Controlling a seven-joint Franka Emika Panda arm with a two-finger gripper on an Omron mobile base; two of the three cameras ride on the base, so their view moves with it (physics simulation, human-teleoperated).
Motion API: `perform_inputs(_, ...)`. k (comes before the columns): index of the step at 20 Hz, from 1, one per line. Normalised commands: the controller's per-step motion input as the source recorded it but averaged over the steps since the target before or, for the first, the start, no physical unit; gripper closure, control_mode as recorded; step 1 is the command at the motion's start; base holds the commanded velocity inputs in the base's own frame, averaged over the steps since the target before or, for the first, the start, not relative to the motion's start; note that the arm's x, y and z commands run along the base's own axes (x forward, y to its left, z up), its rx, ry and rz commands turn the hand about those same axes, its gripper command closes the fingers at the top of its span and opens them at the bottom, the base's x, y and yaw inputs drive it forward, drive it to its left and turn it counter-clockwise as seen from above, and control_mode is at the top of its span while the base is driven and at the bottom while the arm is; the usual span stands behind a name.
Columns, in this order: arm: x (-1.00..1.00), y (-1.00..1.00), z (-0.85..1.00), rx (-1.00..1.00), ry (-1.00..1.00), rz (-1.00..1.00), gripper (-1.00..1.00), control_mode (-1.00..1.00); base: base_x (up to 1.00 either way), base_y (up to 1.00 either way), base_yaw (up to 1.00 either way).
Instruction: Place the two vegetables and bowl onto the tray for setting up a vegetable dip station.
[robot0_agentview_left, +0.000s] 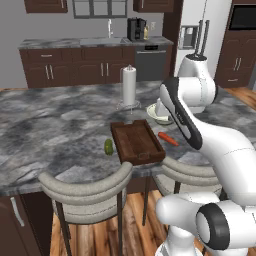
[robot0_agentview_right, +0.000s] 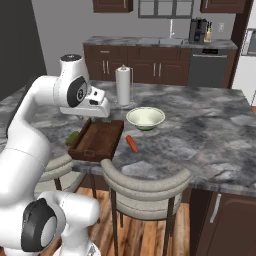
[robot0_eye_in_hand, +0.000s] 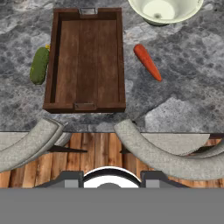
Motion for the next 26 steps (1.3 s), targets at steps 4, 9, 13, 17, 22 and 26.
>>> perform_inputs(4,0.00,-0.17,0.00,0.00,0.00,0.00,-1.00,-1.00,0.00,0.00,0.00)
perform_inputs(9,0.02,-0.33,-0.01,-0.01,0.01,0.03,-1.00,-1.00,0.00,0.00,0.00)
perform_inputs(13,0.17,-0.24,-0.05,0.00,0.05,0.02,-1.00,-1.00,0.00,0.00,0.00)
perform_inputs(17,0.32,-0.13,-0.06,0.00,0.11,0.04,-1.00,-1.00,0.00,0.00,0.00)
perform_inputs(22,0.51,0.00,-0.12,0.00,0.19,0.06,-1.00,-1.00,0.00,0.00,0.00)
perform_inputs(26,0.50,-0.05,-0.14,0.00,0.18,0.08,-1.00,-1.00,0.00,0.00,0.00)
